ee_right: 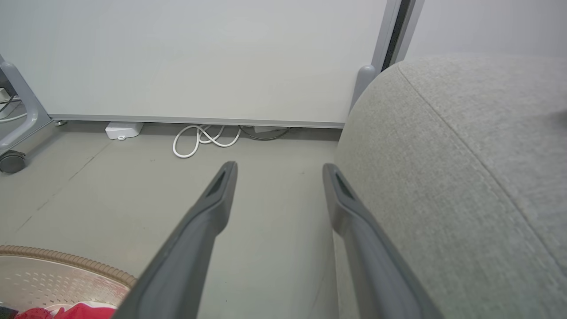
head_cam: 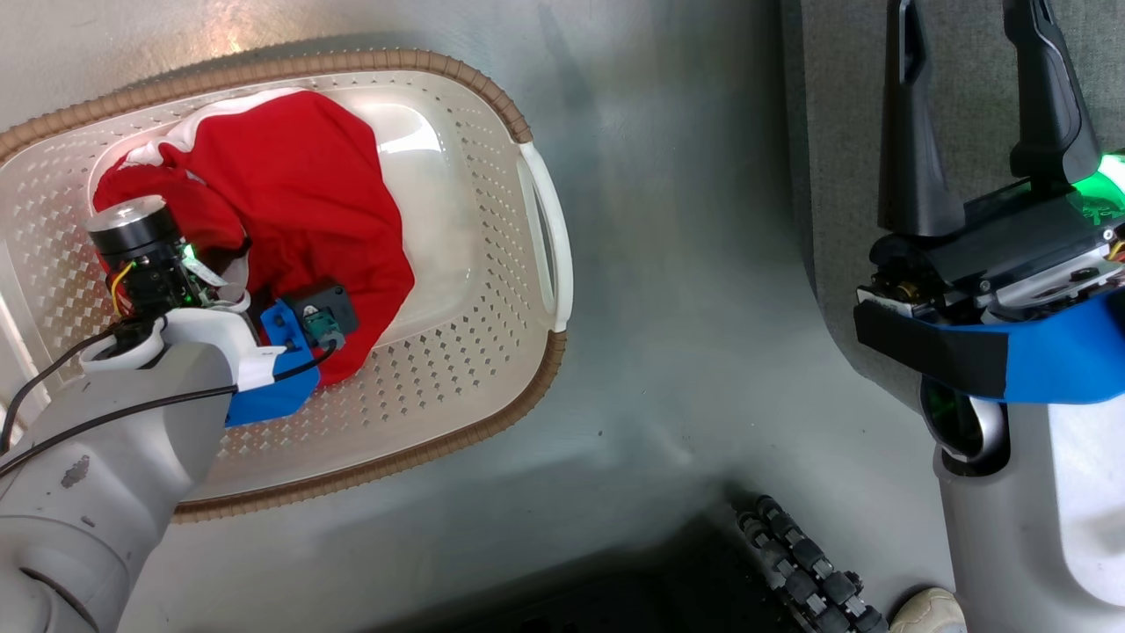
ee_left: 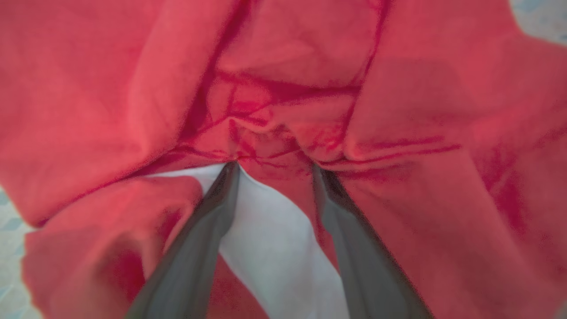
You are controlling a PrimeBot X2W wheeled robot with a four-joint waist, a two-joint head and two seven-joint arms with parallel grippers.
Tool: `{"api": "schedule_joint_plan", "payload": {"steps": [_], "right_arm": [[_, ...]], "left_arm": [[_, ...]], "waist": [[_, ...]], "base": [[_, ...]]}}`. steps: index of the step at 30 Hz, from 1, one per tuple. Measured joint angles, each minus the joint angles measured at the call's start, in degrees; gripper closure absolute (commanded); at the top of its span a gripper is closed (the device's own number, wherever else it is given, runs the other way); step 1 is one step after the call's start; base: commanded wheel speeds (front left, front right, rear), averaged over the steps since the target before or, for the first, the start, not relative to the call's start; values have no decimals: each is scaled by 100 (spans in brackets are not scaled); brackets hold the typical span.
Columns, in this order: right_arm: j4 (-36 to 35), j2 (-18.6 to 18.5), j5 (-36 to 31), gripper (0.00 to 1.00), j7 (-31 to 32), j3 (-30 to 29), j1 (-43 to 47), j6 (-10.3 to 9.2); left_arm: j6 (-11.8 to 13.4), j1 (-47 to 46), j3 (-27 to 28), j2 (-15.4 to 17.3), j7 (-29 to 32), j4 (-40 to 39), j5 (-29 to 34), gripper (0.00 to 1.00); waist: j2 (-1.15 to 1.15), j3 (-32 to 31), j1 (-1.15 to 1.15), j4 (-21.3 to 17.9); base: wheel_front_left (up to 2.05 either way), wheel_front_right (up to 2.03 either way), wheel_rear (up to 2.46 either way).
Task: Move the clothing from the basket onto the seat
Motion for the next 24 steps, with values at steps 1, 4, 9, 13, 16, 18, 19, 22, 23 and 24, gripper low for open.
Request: {"api": "schedule_joint_plan", "payload": {"steps": [1,4,9,13,16,18,19,22,23,24], "right_arm": [[-11,0,-7,0,0,1,0,0],[-32,0,-18,0,0,-3,0,0],[-32,0,-30,0,0,-29,-5,0],[-25,0,-44,0,0,-71,-20,0],[-8,0,-74,0,0,-96,-21,0],[14,1,-91,0,0,-107,-24,0],[26,1,-99,0,0,-110,-26,0],[79,1,-135,0,0,-122,-26,0],[98,1,-147,0,0,-137,-26,1],[131,1,-155,0,0,-155,-24,0]], "left_arm": [[0,-6,0,-16,11,-1,-10,100],[0,-9,0,-48,47,-1,-11,100],[0,1,0,-105,25,3,-103,100],[0,17,0,-212,-137,4,-225,100],[0,21,0,-360,-281,-59,-349,100],[0,35,0,-430,-391,-109,-404,100],[0,44,0,-465,-434,-127,-485,100],[0,77,0,-577,-580,-207,-620,100],[0,81,0,-625,-626,-237,-661,100],[0,86,0,-671,-695,-277,-777,100]], "waist": [[0,2,0,3],[0,-3,0,12],[0,-58,0,47],[0,-158,0,102],[0,-256,0,169],[0,-336,0,222],[0,-382,0,251],[0,-545,0,340],[0,-602,0,372],[0,-662,0,406]], "base": [[0,0,0],[0,0,0],[0,0,0],[0,0,0],[0,0,0],[0,0,0],[0,0,0],[0,0,0],[0,0,0],[0,0,0]]}}
